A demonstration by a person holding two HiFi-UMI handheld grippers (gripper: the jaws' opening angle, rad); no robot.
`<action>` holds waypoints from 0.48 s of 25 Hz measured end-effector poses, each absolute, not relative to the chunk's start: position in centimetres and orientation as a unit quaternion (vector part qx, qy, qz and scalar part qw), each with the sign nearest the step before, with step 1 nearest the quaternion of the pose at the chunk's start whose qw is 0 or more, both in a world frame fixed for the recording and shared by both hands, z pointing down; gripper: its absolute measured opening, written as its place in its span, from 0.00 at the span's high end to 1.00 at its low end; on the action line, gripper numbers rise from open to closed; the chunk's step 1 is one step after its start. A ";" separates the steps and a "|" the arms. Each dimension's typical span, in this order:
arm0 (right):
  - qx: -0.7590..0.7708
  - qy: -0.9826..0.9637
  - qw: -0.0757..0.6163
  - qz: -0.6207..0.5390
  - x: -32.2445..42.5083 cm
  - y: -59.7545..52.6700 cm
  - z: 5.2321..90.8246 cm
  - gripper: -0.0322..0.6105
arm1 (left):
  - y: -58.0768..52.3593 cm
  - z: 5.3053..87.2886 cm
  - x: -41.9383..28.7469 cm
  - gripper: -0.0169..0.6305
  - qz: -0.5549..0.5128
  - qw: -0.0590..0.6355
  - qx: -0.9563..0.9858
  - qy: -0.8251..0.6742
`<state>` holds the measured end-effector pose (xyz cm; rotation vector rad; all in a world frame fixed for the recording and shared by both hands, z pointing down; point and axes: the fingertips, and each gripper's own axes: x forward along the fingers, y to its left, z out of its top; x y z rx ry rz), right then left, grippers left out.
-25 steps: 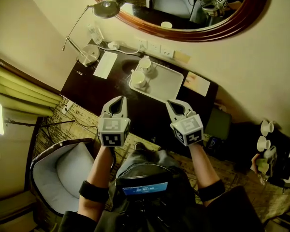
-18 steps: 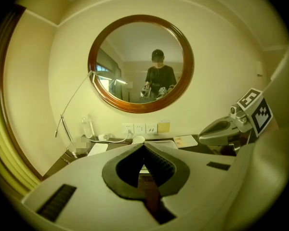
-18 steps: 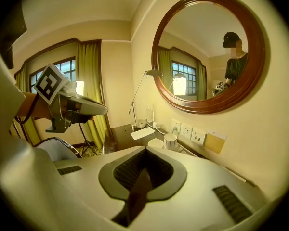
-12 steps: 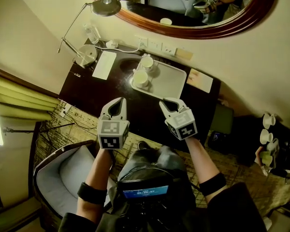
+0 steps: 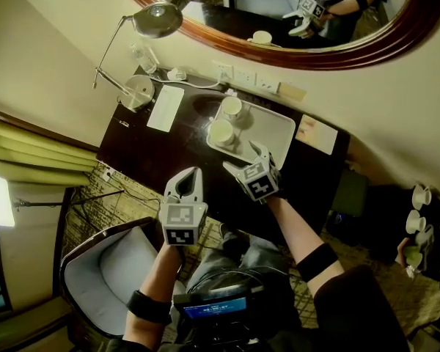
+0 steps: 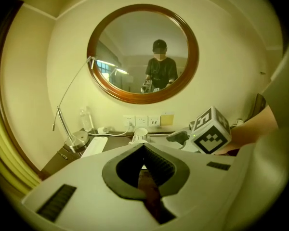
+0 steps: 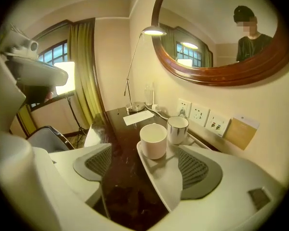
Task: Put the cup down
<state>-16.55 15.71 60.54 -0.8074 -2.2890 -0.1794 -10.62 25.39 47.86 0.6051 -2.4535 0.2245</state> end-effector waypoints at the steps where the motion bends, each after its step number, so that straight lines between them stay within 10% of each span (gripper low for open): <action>1: -0.314 -0.881 0.348 -0.069 -17.3 16.1 61.2 0.20 | 25.2 48.2 -11.0 0.97 0.081 0.298 0.226 -0.924; 12: -0.312 -0.877 0.355 -0.091 -24.0 18.5 66.1 0.13 | 24.2 50.9 -14.4 0.97 0.049 0.311 0.199 -0.928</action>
